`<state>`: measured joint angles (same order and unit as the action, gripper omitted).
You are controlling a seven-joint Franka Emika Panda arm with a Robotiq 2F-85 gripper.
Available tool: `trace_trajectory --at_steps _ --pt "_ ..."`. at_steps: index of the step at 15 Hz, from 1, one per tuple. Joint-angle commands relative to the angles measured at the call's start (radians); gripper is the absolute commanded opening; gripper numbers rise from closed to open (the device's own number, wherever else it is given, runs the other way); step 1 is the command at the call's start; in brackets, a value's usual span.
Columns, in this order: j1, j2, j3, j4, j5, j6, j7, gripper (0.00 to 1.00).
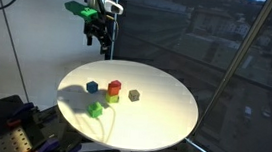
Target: Put the orange block on top of the blue block
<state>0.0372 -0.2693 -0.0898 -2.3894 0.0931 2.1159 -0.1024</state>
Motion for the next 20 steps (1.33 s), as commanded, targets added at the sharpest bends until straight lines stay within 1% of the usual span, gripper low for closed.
trace_trajectory --at_steps 1,6,11,16,20 --pt "-0.023 0.066 0.023 0.046 -0.008 0.022 0.022 1.00" --pt "-0.033 0.127 0.027 0.034 -0.012 0.133 0.020 1.00" --pt "-0.042 0.189 0.023 0.033 -0.004 0.213 0.009 1.00" --pt "-0.048 0.253 0.024 0.043 -0.003 0.262 0.007 1.00" --pt "-0.053 0.310 0.025 0.071 0.006 0.261 0.004 1.00"
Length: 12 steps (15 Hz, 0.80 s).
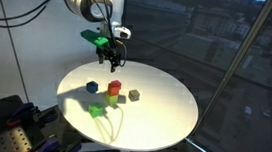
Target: Put the orange block on top of the blue block
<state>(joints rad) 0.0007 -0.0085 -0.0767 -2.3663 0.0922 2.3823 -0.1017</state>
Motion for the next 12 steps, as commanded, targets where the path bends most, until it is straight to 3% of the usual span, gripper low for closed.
trace_trajectory --at_steps 1,12 --pt "-0.018 0.064 0.012 0.061 0.009 -0.009 0.004 1.00" --pt "-0.026 0.248 0.015 0.214 -0.009 -0.010 0.037 1.00"
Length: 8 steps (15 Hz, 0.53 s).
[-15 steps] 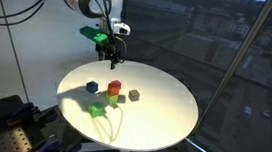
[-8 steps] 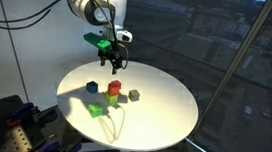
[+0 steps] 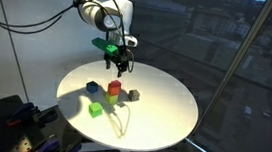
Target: Put the orange block on top of the blue block
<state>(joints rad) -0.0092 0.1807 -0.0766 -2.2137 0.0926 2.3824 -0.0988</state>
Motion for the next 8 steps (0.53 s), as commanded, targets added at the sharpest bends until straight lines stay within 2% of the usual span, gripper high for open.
trace_trajectory --at_steps 1,8 --pt "-0.014 0.076 0.014 0.074 -0.014 -0.010 0.047 1.00" --pt "0.011 0.171 0.005 0.141 -0.025 0.006 0.240 1.00"
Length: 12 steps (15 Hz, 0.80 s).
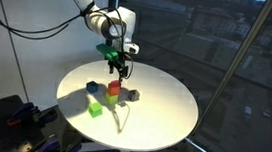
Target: Put the orange block on top of the blue block
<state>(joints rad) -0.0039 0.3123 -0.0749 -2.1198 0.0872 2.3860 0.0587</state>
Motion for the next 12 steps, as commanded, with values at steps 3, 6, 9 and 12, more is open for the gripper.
trace_trajectory --at_steps 3,6,9,12 --pt "0.019 0.074 0.003 0.072 -0.022 0.001 0.138 1.00" --pt "0.030 0.098 0.003 0.093 -0.022 -0.002 0.170 1.00" --pt "0.034 0.101 0.002 0.097 -0.019 -0.004 0.181 1.00" --pt "0.026 0.096 0.011 0.079 -0.006 0.000 0.157 1.00"
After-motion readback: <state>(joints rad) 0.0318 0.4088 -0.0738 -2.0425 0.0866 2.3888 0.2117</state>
